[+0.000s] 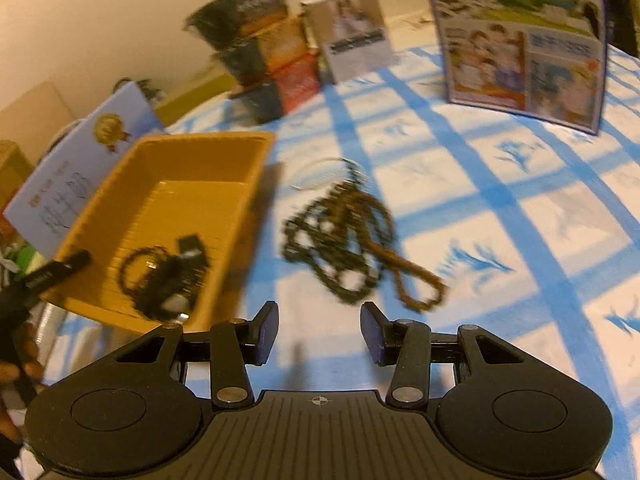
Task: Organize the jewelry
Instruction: 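Return the right gripper to the beads and grasp a dark strand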
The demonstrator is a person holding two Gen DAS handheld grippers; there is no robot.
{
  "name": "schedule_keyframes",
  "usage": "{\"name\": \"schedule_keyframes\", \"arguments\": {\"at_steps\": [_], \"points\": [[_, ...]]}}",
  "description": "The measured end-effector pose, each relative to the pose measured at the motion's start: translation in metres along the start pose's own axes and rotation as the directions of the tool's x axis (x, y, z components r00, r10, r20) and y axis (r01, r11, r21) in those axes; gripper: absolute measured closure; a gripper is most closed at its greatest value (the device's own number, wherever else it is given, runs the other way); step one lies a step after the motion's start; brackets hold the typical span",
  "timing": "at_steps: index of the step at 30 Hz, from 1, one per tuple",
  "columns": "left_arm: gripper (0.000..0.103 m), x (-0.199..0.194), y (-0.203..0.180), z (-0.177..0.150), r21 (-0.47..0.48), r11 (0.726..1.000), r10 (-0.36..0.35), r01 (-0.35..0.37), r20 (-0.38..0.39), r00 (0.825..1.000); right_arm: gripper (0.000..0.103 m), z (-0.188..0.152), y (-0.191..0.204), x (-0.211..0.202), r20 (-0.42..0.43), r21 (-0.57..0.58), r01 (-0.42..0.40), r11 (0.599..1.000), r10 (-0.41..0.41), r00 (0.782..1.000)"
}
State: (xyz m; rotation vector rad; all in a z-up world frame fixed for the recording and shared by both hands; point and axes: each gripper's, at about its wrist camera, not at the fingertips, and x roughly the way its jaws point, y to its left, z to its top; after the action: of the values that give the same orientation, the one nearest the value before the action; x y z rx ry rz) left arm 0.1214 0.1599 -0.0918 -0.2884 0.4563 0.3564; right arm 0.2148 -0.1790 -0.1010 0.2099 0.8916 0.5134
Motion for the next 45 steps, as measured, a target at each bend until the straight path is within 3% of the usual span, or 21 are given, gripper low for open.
{"name": "schedule_keyframes", "arguments": {"at_steps": [13,34,40,45], "points": [[0.096,0.0,-0.003,-0.001,0.02,1.0,0.009,-0.009,0.003,1.0,0.057,0.0,-0.031,-0.002,0.012,0.007,0.053,0.999,-0.053,0.999],[0.096,0.0,-0.003,-0.001,0.021,1.0,0.01,-0.01,0.002,1.0,0.057,-0.001,-0.037,0.001,0.01,0.002,0.063,0.998,-0.063,0.998],[0.096,0.001,-0.003,-0.001,0.024,1.0,0.009,-0.009,0.002,1.0,0.057,0.004,-0.039,0.01,0.016,-0.039,0.07,0.997,-0.069,0.997],[0.096,0.001,-0.004,-0.001,0.027,1.0,0.008,-0.008,0.001,1.0,0.057,0.011,-0.039,0.027,0.023,-0.139,0.093,0.986,-0.09,0.996]]}}
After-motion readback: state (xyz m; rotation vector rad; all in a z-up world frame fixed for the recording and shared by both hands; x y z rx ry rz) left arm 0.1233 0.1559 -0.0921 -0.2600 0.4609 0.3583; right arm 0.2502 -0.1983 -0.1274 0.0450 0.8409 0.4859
